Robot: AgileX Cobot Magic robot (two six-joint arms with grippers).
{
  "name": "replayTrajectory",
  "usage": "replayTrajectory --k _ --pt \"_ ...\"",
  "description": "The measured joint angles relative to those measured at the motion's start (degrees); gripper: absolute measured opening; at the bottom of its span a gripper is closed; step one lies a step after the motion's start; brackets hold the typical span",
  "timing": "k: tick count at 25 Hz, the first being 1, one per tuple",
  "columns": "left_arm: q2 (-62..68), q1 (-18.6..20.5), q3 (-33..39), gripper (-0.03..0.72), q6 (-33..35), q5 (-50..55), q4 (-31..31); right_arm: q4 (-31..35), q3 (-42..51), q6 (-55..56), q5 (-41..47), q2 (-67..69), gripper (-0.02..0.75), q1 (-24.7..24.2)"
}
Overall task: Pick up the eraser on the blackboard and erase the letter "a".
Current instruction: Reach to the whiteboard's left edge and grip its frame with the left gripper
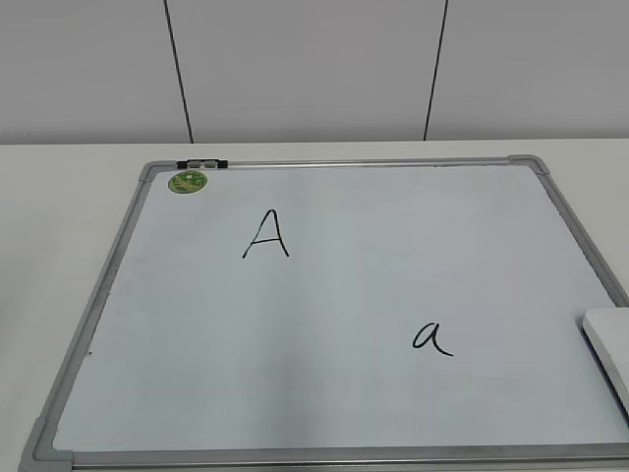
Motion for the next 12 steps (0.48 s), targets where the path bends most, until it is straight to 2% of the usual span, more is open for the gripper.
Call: replayTrajectory --k 5,12 --pt "16.84 -0.1 -4.6 0.215 0.0 -1.72 -4.14 0.0 0.0 0.0 0.0 0.0 0.519 0.0" --pt "39.07 -0.1 -18.03 0.23 0.0 -0.64 -9.91 0.0 0.0 0.0 0.0 0.0 0.519 0.0"
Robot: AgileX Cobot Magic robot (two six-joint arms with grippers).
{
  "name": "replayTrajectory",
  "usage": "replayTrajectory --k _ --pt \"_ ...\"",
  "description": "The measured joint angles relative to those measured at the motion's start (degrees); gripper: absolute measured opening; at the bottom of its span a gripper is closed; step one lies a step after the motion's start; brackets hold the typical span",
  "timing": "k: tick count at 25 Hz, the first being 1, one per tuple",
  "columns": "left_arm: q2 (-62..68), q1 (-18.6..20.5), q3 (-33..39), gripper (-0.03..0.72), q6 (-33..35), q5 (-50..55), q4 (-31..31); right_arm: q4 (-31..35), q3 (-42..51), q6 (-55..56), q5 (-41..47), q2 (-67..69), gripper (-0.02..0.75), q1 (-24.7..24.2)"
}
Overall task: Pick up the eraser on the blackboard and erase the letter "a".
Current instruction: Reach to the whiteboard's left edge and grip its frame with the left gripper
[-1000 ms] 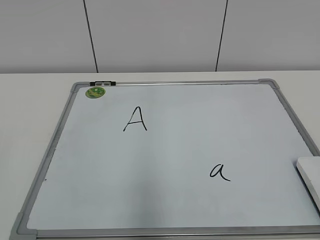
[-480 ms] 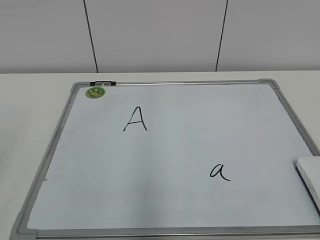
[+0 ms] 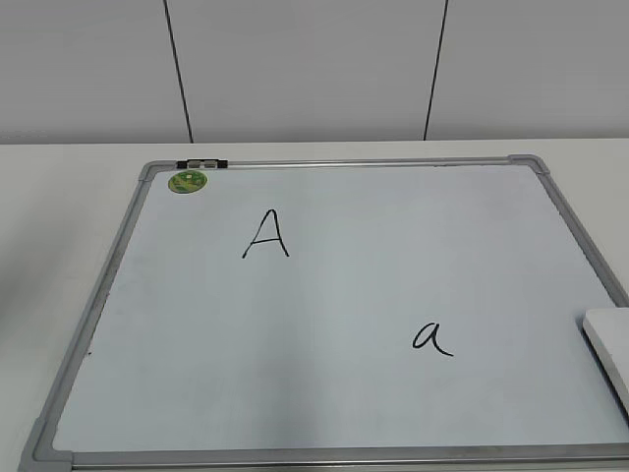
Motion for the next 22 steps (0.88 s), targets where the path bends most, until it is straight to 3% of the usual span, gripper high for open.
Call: replayTrajectory --k 8,22 --pt "20.17 -0.13 -15.09 0.241 0.0 3.49 -3.31 0.0 0.0 0.0 0.0 0.0 0.519 0.0" --pt "39.28 -0.76 -23.4 0.243 0.0 0.12 -4.07 0.0 0.0 0.0 0.0 0.0 0.519 0.0"
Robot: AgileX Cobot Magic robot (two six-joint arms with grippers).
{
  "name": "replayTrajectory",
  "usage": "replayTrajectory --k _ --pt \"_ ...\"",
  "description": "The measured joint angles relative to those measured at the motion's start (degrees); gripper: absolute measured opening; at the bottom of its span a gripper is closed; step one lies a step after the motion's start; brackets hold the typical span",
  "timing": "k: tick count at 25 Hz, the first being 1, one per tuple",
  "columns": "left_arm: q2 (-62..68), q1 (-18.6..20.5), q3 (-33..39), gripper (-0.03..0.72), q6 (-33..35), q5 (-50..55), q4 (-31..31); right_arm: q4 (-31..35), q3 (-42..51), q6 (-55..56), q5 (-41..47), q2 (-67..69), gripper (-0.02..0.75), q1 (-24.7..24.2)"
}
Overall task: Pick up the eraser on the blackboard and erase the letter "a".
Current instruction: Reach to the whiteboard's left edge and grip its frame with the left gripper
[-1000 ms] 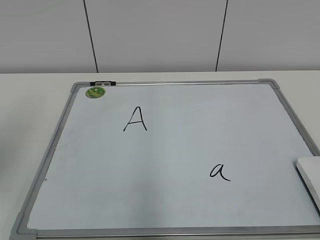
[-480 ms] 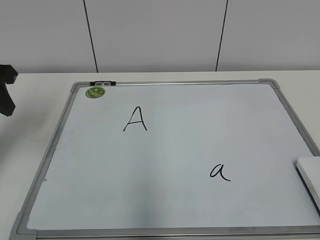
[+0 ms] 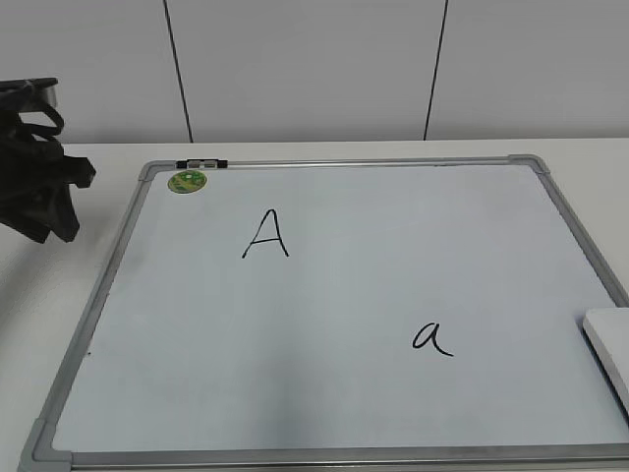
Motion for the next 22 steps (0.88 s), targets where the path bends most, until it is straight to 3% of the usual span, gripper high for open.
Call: replayTrajectory --k 12,22 --pt "13.06 -2.55 -13.26 0.243 -5.24 2.47 6.36 0.0 0.0 0.0 0.0 0.0 0.519 0.0" --pt "18.81 -2.55 -14.98 0.243 -6.17 3.73 6.66 0.0 0.0 0.0 0.0 0.0 0.519 0.0"
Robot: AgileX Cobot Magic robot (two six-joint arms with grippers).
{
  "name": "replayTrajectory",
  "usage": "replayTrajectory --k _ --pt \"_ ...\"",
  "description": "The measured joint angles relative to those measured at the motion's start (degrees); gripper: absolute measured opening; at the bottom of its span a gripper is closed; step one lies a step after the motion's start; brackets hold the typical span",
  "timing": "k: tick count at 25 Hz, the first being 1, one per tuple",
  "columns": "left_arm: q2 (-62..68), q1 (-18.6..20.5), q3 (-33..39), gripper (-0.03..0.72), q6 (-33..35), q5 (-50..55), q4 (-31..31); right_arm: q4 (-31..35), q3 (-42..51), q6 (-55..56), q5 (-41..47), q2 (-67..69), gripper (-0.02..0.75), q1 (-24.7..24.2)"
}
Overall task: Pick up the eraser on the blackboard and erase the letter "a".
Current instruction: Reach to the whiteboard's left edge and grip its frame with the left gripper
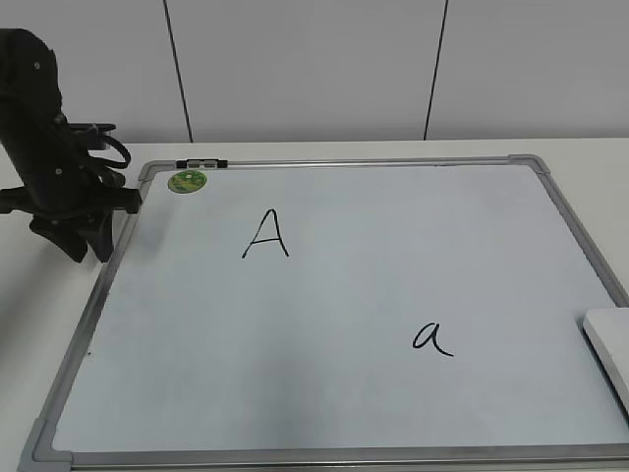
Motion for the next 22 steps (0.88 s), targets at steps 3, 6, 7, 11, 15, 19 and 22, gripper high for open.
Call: replayTrajectory --k 3,6,7,11,15,19,22 --pt "1.26 0.0 0.0 0.243 0.0 0.0 0.0 0.0 0.0 0.0 0.0 0.0 0.519 0.0" --pt "2.42 0.0 0.0 0.243 -0.02 0.0 -0.11 0.0 0.0 0.0 0.0 0.0 0.519 0.0" --pt "2.85 0.0 0.0 0.243 -0.02 0.0 -0.11 0.0 0.0 0.0 0.0 0.0 0.519 0.0" --pt "3.82 0.0 0.0 0.243 -0.02 -0.12 -0.46 0.0 0.0 0.0 0.0 0.0 0.519 0.0" --pt "3.93 0.0 -0.12 0.243 -0.02 -0.38 -0.81 0.0 0.0 0.0 0.0 0.0 0.519 0.0" --pt "3.93 0.0 -0.12 0.239 -0.02 -0.49 -1.36 0.0 0.0 0.0 0.0 0.0 0.519 0.0" --pt "3.93 0.0 -0.12 0.206 -0.02 -0.49 -1.59 0.0 0.0 0.0 0.0 0.0 0.519 0.0"
